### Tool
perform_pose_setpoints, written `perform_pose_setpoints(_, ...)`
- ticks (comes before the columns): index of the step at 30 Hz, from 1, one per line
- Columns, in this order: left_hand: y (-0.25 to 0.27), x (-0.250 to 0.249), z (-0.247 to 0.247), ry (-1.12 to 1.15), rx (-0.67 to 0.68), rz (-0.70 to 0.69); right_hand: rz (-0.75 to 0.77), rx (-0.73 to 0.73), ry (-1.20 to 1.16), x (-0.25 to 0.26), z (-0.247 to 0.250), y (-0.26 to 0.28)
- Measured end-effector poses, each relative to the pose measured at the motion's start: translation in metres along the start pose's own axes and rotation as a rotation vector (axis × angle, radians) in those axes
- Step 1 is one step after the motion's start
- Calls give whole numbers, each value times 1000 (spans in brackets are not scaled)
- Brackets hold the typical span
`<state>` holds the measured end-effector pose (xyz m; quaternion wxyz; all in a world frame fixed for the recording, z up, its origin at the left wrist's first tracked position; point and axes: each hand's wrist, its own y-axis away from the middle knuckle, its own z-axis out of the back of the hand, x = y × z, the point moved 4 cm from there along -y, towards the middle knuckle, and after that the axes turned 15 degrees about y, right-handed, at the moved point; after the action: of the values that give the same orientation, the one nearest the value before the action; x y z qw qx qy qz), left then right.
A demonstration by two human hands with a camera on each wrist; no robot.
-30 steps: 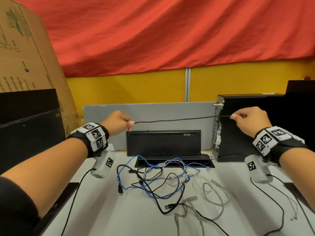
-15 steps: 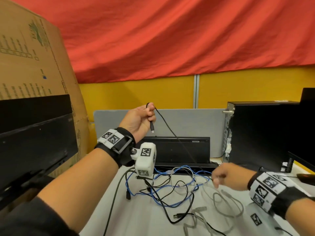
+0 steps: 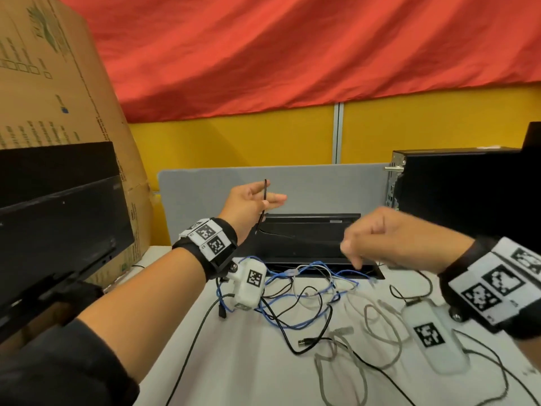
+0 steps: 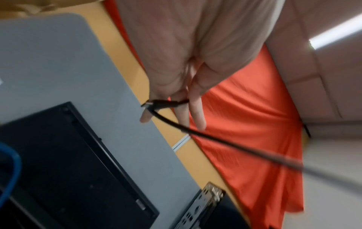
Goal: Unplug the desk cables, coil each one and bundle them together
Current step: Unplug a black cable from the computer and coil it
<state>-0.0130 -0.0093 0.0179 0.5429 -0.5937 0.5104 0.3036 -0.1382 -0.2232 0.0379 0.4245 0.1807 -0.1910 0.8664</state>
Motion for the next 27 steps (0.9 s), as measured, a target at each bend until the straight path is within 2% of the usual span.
perform_pose_setpoints(4, 10, 16, -13, -221, 168, 106, -23, -330, -81, -10, 33, -8)
perform_pose_setpoints(7, 24, 24, -24, -273, 337, 216, -47, -559, -81, -26, 55, -17)
perform_pose_setpoints(9, 35, 25, -31, -259, 425, 273, -86, -671, -4, -42, 64, -22)
perform_pose_setpoints(12, 49, 21, -40, -165, 527, 338, -172, -754, 98, -69, 68, -26)
perform_pose_setpoints(17, 69, 14, -62, 73, 665, 435, -321, -737, 231, -103, 54, -31)
perform_pose_setpoints(22, 71, 10, -74, 321, 619, 455, -370, -703, 279, -110, 32, -39)
perform_pose_setpoints(27, 67, 7, -75, 397, 532, 338, -366, -446, 285, -107, -4, -45)
